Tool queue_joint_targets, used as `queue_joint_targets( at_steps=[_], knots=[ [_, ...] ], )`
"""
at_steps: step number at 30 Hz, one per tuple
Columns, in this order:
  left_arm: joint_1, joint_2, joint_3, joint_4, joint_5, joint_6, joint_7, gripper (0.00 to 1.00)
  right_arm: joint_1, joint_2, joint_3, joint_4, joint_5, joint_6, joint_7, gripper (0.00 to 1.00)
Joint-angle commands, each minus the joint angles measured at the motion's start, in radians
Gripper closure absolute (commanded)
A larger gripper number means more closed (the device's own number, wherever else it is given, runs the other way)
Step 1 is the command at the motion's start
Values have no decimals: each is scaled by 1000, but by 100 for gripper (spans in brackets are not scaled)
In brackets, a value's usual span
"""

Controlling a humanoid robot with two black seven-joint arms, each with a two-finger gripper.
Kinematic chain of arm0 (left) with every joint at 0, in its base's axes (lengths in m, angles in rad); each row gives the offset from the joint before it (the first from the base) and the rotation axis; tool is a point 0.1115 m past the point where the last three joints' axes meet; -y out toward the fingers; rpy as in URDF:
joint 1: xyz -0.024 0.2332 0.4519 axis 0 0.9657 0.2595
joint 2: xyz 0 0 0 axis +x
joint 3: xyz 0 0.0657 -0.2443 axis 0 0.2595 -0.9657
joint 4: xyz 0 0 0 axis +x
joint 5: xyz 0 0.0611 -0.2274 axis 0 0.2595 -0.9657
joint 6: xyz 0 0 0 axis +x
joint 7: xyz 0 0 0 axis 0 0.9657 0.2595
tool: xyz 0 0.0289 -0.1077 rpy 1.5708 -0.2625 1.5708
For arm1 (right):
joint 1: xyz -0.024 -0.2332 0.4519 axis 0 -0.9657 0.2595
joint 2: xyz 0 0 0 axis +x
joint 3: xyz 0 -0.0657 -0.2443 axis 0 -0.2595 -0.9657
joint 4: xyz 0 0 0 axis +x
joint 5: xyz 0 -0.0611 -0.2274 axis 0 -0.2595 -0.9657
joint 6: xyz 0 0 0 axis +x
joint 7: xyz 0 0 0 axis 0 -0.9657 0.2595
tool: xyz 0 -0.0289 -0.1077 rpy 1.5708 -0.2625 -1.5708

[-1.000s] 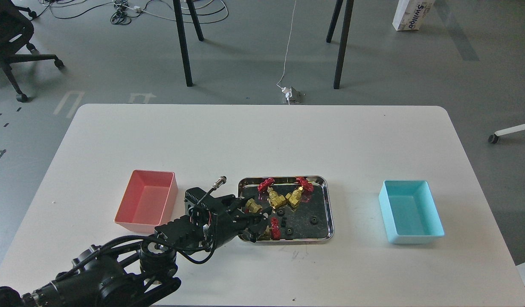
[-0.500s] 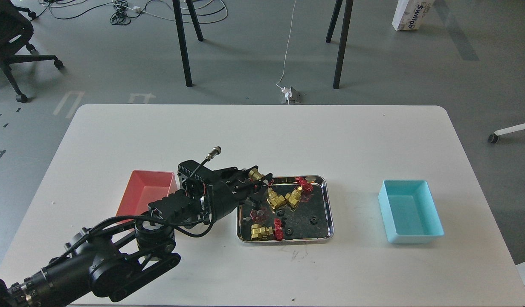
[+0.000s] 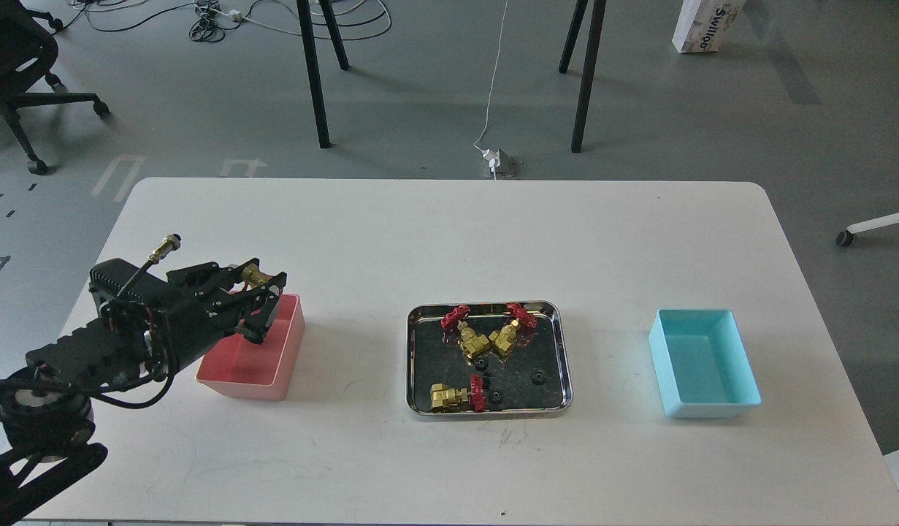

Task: Place valve in pink box and gear in blue box
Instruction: 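Carry the valve over the pink box and release it inside, then withdraw the left arm and bring the right gripper toward the tray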

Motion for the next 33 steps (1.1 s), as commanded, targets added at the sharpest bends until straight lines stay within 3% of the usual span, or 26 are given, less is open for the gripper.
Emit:
queue_joint_targets(
  at_steps=[1, 15, 26, 28, 33],
  knots=[
    [8, 0, 1, 42, -5, 4, -3, 80, 3, 3, 0, -1, -3, 0, 0, 1],
    [58, -63, 1, 81, -6, 0, -1, 73, 3, 23, 0, -1, -35, 0, -1, 1],
    [66, -98, 1, 119, -9, 3, -3, 33, 3, 36, 0, -1, -51, 0, 0, 1],
    [65, -107, -8, 125, -14, 6, -4, 19, 3, 39, 0, 0, -51, -5, 2, 1],
    [48, -161, -184, 130, -216, 17, -4, 8, 8, 62, 1, 19, -73, -3, 5, 1]
  ],
)
